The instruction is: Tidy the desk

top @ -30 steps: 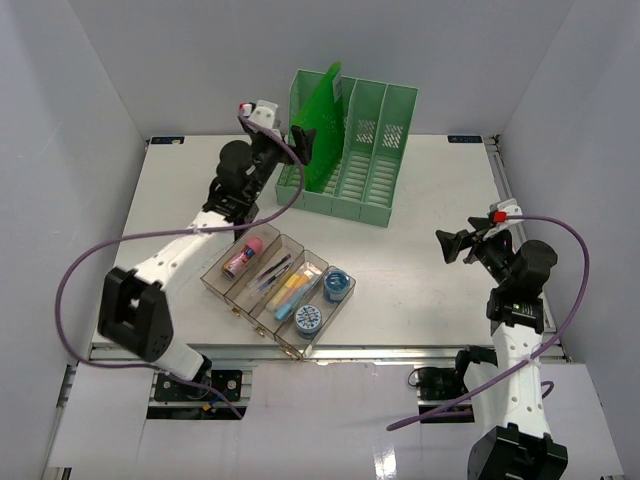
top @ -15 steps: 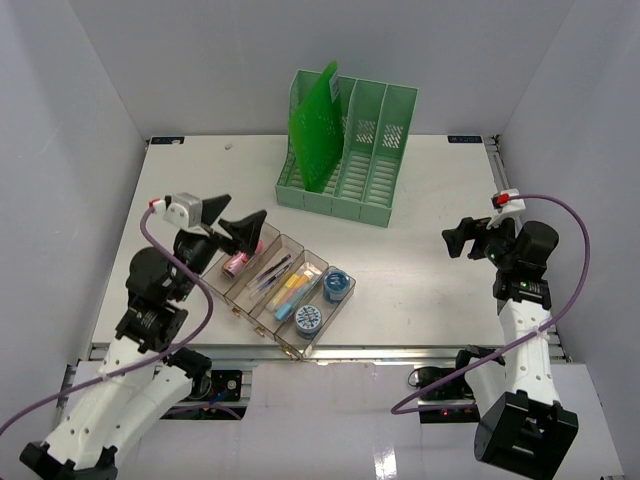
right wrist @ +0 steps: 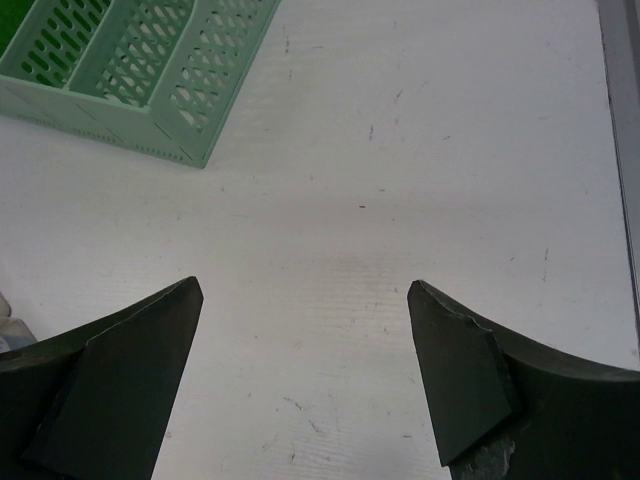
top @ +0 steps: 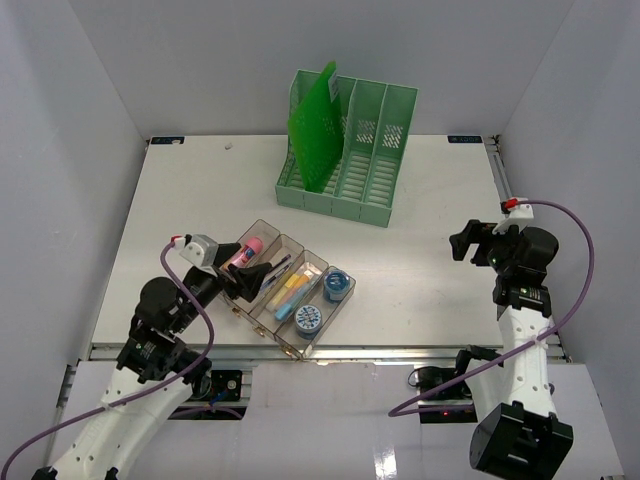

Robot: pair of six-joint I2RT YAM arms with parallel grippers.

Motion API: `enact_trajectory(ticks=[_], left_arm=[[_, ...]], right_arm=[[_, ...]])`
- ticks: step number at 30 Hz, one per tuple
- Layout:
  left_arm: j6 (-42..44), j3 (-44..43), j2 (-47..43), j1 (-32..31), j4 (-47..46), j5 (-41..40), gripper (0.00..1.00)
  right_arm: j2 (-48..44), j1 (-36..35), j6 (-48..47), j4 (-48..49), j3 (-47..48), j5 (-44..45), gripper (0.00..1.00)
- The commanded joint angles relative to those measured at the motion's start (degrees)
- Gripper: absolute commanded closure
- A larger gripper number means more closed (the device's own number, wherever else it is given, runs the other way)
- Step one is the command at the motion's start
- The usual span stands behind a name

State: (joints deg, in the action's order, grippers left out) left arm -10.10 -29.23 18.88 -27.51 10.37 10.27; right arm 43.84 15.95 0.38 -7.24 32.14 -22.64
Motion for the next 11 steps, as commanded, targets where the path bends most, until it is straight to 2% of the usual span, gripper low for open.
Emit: enact_trajectory(ticks=[1, 11], left_arm=[[0.9, -0.5, 0.0, 0.1, 1.3, 1.5, 0.02], [1.0, -0.7, 0.6, 0.1, 1.8, 1.7, 0.02]], right_arm=[[1.0, 0.6, 2.8, -0.2, 1.3, 3.6, 0.1], [-0.8, 1.0, 2.8, 0.2, 1.1, 3.0, 0.1]])
